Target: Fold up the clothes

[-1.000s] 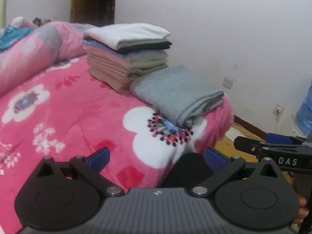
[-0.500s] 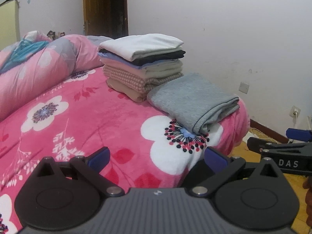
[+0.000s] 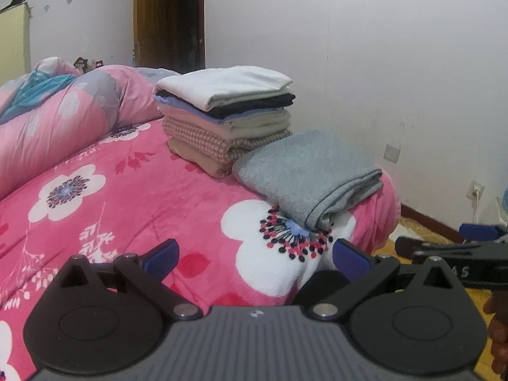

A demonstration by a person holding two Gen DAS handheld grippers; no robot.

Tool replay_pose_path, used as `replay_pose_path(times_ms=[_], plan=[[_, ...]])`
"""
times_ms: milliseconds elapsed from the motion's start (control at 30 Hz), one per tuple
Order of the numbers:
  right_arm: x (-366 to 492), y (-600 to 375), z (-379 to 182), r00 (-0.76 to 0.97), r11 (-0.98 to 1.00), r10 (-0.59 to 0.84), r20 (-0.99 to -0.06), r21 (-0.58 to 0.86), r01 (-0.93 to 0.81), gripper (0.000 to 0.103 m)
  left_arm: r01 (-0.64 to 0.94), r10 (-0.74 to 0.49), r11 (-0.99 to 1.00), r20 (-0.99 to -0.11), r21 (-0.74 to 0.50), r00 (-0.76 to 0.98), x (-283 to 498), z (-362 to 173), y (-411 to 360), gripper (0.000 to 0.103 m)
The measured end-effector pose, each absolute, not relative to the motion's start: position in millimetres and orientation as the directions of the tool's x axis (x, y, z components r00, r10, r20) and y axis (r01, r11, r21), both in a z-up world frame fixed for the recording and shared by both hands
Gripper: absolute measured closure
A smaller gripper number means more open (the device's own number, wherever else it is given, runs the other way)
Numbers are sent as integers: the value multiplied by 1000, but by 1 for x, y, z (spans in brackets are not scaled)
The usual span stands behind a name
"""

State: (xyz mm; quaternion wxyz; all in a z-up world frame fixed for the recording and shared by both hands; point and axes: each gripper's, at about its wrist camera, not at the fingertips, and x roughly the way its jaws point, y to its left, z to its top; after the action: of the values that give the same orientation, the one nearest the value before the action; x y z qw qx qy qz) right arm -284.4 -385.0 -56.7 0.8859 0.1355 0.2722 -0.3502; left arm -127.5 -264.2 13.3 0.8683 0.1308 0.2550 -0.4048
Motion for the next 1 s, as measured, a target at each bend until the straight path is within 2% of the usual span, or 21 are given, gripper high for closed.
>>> replay_pose_path(times_ms=[500,1000], plan=[[-278,-390,-56,609,758,-525,-594,-1,652,1,742,-618,671,-561,-10,551,-121,9,-268,0],[-281,-397,-58,613,743,-528,-588,30,668,1,745,-596,667,-598,2,536,-119,2,-273,0]])
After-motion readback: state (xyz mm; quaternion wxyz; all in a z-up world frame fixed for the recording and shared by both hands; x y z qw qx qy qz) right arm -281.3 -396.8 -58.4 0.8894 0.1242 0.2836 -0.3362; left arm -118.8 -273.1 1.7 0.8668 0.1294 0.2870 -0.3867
